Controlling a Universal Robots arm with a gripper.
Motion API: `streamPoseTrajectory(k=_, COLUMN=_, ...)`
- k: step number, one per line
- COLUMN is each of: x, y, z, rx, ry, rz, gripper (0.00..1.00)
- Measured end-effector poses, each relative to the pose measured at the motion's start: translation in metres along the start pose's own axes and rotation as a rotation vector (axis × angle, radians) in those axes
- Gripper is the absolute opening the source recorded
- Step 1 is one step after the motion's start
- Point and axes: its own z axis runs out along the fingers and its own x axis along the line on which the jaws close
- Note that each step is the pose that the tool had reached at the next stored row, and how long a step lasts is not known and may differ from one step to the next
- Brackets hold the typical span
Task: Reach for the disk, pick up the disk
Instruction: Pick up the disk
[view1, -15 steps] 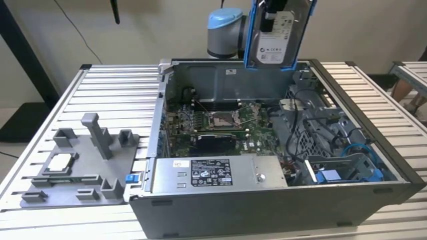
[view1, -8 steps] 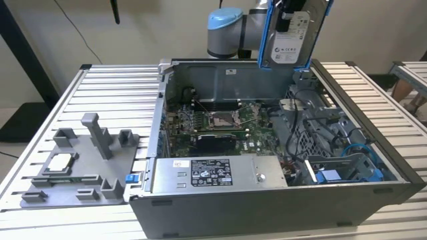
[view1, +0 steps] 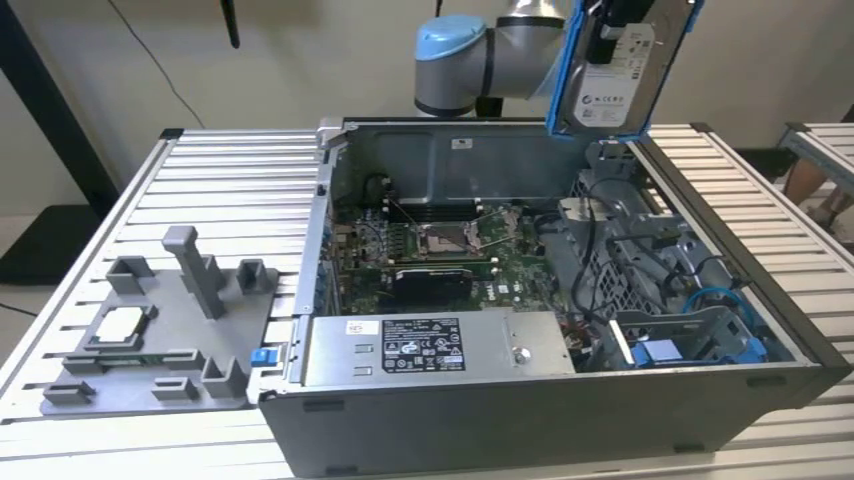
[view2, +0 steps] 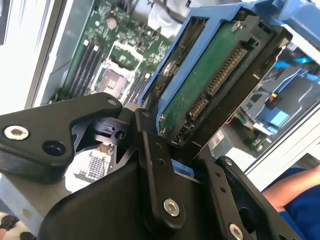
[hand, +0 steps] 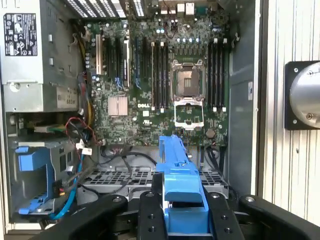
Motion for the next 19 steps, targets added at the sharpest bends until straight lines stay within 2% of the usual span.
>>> streamPoseTrajectory(k=9, x=-0.0009, y=-0.0391, z=-0.0003, rx=-0.0077, ry=0.0003, rz=0.000, gripper=0.00)
streamPoseTrajectory(k=16, x=-0.0005, y=-0.0399, z=-0.0003, rx=-0.0078, ry=0.0002, rz=0.000, gripper=0.00)
streamPoseTrajectory(k=19, x=0.0034, y=-0.0401, z=-0.0003, rx=-0.0078, ry=0.0003, rz=0.000, gripper=0.00)
